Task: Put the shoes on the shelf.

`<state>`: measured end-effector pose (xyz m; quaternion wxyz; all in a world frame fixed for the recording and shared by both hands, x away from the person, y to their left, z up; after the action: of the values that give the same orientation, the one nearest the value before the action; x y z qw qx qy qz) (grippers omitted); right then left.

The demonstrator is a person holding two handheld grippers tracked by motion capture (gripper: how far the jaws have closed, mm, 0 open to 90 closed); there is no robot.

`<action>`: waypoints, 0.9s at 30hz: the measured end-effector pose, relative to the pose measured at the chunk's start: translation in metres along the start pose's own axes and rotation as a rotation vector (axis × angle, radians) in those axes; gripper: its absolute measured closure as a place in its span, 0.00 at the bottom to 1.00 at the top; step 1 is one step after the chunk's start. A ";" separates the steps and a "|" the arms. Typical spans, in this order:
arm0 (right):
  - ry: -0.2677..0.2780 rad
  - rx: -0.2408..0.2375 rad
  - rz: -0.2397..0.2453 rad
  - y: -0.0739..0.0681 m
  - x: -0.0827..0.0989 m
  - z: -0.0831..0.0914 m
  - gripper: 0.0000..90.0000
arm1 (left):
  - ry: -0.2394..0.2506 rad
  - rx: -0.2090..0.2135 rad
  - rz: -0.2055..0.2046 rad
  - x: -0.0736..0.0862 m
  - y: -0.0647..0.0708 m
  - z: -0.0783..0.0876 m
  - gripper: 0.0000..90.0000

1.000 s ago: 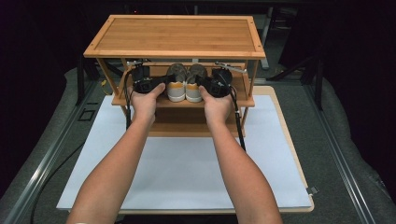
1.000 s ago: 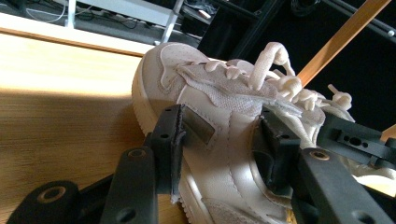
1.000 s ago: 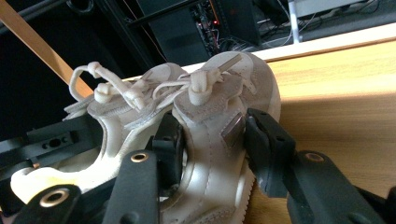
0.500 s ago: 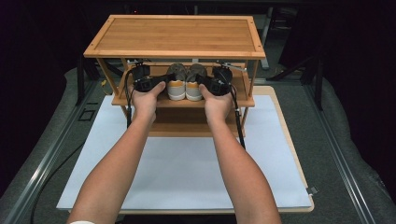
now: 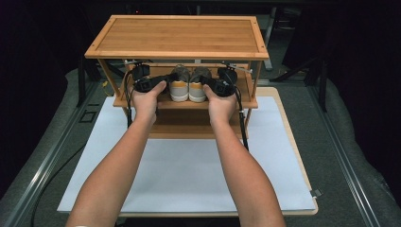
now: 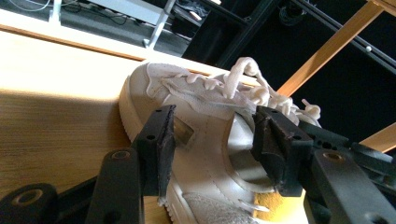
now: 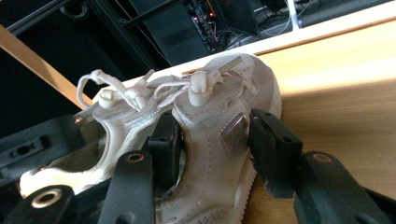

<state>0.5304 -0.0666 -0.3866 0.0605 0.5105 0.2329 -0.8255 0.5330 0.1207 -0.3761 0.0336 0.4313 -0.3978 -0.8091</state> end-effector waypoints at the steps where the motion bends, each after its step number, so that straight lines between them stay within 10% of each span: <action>1: 0.004 0.004 -0.011 0.000 0.000 0.000 0.60 | -0.004 0.003 -0.002 0.000 0.000 0.001 0.55; 27: 0.038 -0.001 0.061 -0.005 -0.005 0.034 0.73 | 0.027 -0.022 -0.092 0.004 0.008 0.031 0.64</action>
<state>0.5031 -0.0781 -0.3680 0.0814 0.5327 0.2186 -0.8135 0.5059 0.1325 -0.3638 0.0066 0.4597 -0.3680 -0.8082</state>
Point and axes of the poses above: each handheld gripper's, and its own axes: z roughly backward along the jaws, x roughly out of its underside, y roughly to its right, the point moved 6 cm from there along -z, roughly forward along the jaws, and after that the axes turned 11 degrees about z, right-handed, at the moved point
